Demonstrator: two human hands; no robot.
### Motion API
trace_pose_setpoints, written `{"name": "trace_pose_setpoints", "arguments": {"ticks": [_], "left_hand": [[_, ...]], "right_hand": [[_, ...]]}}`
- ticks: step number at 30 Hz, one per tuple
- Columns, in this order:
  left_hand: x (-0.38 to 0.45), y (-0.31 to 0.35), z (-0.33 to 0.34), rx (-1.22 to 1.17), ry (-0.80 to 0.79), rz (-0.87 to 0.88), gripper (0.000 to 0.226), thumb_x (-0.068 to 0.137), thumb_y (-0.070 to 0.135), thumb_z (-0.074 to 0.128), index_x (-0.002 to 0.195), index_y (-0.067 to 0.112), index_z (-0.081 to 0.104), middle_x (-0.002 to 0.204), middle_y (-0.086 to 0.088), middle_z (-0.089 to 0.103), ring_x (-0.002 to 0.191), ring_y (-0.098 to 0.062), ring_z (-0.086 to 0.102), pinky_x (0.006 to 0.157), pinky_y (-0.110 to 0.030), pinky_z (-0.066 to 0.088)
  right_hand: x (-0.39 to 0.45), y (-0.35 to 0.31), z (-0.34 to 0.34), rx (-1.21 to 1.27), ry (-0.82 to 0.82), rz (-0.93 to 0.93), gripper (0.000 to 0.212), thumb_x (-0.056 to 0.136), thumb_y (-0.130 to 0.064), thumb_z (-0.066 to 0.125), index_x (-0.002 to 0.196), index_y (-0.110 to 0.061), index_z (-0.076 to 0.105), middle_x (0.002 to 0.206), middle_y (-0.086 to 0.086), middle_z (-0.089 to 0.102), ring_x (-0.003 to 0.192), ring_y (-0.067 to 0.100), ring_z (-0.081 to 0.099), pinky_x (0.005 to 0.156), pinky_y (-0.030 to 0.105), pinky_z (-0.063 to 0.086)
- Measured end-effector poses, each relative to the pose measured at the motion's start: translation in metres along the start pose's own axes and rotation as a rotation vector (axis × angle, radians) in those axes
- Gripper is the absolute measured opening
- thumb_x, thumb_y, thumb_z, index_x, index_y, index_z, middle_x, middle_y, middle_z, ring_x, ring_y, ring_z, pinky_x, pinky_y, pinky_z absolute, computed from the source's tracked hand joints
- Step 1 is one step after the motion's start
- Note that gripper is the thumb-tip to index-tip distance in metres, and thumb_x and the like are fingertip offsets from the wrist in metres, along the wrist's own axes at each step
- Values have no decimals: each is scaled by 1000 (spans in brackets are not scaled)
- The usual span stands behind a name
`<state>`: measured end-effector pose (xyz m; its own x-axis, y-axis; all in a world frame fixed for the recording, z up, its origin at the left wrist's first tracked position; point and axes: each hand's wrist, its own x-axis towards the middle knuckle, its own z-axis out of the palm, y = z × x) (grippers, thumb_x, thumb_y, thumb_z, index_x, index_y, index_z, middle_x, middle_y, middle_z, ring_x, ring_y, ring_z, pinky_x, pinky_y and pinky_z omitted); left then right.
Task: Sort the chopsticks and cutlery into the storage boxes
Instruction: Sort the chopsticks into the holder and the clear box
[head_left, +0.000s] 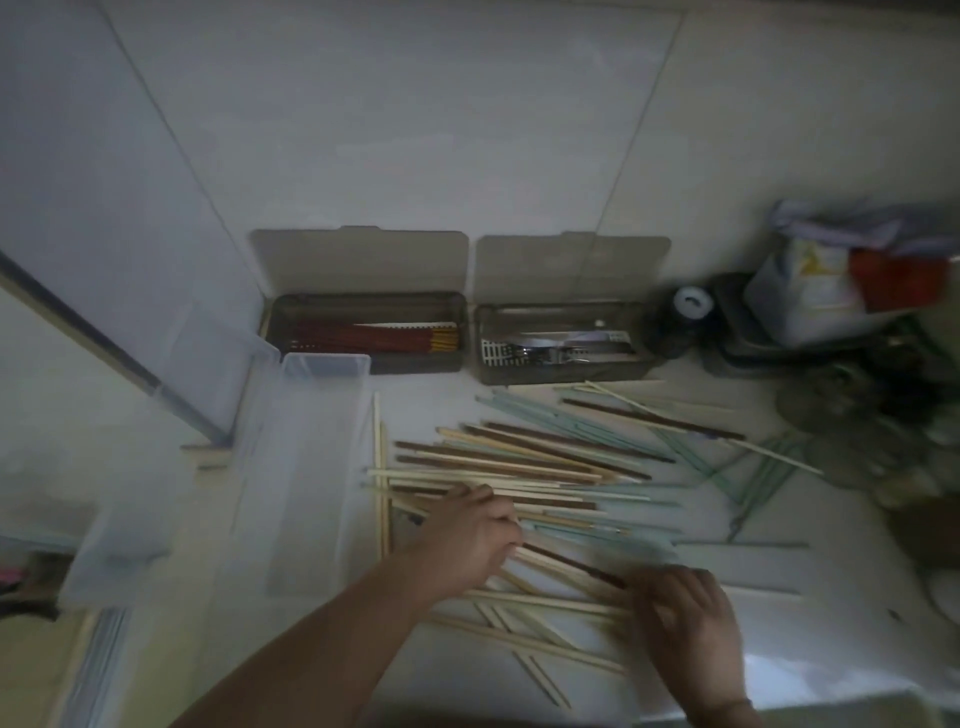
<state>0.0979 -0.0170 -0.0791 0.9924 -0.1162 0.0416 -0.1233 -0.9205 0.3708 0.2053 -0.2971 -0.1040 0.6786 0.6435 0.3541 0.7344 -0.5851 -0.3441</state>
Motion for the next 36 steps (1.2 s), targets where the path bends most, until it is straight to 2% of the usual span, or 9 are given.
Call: {"name": "trace_pose_setpoints", "arguments": {"ticks": [3,6,9,19,23,26,30,34,36], "left_hand": [[3,-1,4,22,-57,-47,26,97,35,47,106,28,70,110,10,62,101,-19,51,86,-36,38],[4,0,3,40,-96,-57,28,98,35,42,107,28,67,112,11,60,103,-18,48,88,-35,36],[4,1,3,28,-111,-84,25,98,34,42,107,28,65,113,11,59,106,-16,49,91,-33,35],[8,4,4,24,-29,-107,33,98,42,41,119,28,62,112,8,57,105,-17,49,88,-35,37],[14,4,-7,17,87,-59,30,99,36,42,106,24,68,97,7,66,90,-18,57,77,-34,42],[19,-12,-27,86,171,-41,12,92,26,59,94,20,68,88,5,69,83,-20,59,74,-35,45],[17,-64,-70,133,295,-215,15,91,17,59,105,20,63,89,1,68,82,-23,59,74,-37,44],[8,-117,-108,225,388,-444,29,97,30,38,113,24,61,98,0,71,85,-26,60,74,-37,38],[9,-139,-120,254,390,-560,32,95,31,38,112,24,65,100,-1,70,89,-28,58,76,-38,37]], "right_hand": [[-11,0,-6,-70,-2,21,53,96,-50,35,82,-20,76,85,0,70,73,31,64,64,37,51],[-5,-4,-8,-106,-17,44,34,83,-41,47,77,-21,75,82,-2,69,71,31,63,60,37,50],[1,-4,-4,-109,-46,96,30,78,-38,48,78,-22,73,82,-3,69,71,32,61,61,37,50],[9,1,4,-46,-85,191,21,81,-36,50,82,-29,70,85,-8,64,78,27,56,66,35,41],[34,-1,-3,14,36,151,24,86,-35,51,83,-21,70,88,-2,65,80,27,57,70,35,40],[56,-6,-8,126,110,150,23,88,-36,55,91,-17,68,93,-2,65,85,24,58,73,37,46],[71,3,-7,167,180,318,28,90,-37,59,113,-22,59,109,0,59,92,25,59,72,38,52],[61,21,-2,128,167,336,38,85,-48,49,114,-24,58,106,2,61,84,20,57,71,29,45],[54,25,-1,131,153,335,39,84,-49,49,114,-25,60,107,-1,61,83,15,55,67,34,49]]}}
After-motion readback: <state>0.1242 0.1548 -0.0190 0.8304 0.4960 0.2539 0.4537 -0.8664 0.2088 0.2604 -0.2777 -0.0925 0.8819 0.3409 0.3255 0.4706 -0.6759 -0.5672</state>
